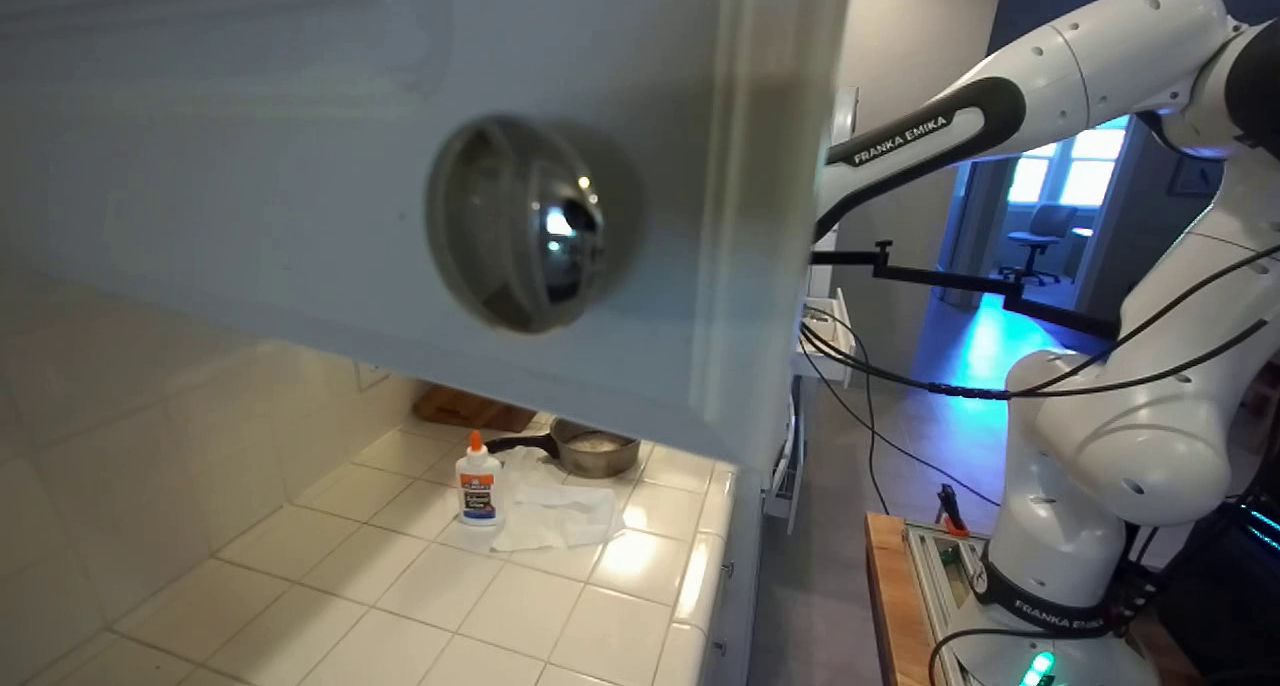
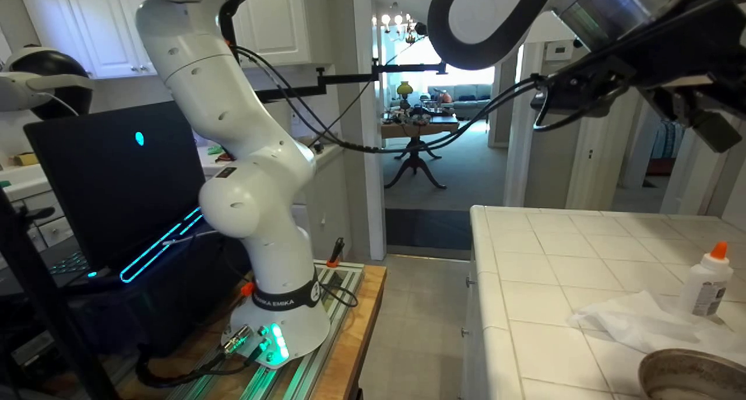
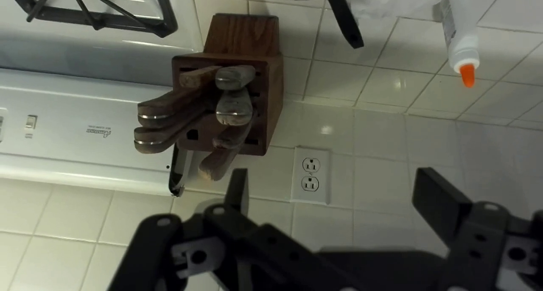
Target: Put the white bowl on the counter.
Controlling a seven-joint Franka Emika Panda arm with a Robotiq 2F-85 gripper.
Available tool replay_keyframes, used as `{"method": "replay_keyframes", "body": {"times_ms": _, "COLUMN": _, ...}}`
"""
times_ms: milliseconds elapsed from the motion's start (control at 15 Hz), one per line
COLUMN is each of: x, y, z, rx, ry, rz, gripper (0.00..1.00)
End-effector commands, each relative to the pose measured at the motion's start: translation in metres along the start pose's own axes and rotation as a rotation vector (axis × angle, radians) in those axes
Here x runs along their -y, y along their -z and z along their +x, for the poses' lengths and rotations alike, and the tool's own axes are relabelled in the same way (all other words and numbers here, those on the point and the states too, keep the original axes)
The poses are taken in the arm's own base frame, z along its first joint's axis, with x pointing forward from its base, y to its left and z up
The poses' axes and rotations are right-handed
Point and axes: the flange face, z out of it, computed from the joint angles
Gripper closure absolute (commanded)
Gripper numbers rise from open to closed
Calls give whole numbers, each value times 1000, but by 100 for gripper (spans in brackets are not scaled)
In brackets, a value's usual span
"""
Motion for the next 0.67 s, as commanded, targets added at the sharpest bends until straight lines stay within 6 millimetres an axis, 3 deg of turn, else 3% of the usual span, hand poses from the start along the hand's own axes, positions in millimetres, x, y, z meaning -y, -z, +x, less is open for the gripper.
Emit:
{"method": "replay_keyframes", "body": {"times_ms": 0, "x": 2, "y": 8, "z": 19, "rx": 57, "ry": -63, "rz": 39, "gripper": 0}}
{"method": "replay_keyframes", "body": {"times_ms": 600, "x": -6, "y": 30, "z": 41, "rx": 102, "ry": -104, "rz": 18, "gripper": 0}}
